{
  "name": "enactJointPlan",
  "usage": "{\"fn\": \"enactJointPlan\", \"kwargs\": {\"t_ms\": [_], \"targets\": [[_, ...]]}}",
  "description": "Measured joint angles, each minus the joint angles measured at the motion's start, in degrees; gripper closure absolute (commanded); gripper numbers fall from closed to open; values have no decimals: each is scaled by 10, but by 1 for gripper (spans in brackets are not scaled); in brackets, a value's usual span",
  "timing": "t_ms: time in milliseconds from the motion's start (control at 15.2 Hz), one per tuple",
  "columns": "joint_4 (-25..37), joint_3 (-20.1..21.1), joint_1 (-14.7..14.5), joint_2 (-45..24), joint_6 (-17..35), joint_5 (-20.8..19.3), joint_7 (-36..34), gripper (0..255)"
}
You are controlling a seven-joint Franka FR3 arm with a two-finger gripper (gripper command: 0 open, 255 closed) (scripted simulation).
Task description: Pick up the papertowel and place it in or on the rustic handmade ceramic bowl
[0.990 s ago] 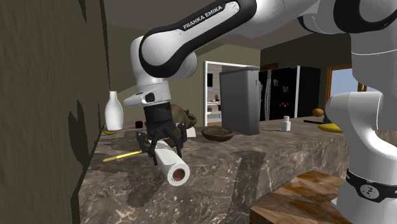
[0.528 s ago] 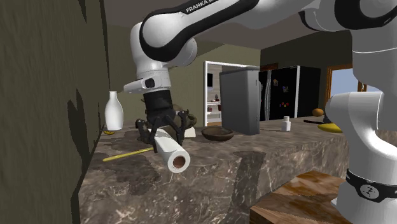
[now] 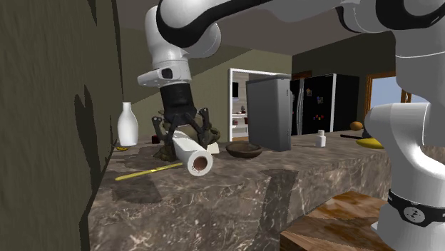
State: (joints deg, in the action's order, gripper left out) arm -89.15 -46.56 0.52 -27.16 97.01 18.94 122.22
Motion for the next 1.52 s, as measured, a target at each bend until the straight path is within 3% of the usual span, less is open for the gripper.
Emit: {"fn": "enactJointPlan", "kwargs": {"t_ms": [396,990,1518], "targets": [[35,-4,3,8,-40,-7,-5,255],[-63,-53,1,103,-16,-73,53,255],[-133,-100,32,162,13,-130,122,255]]}}
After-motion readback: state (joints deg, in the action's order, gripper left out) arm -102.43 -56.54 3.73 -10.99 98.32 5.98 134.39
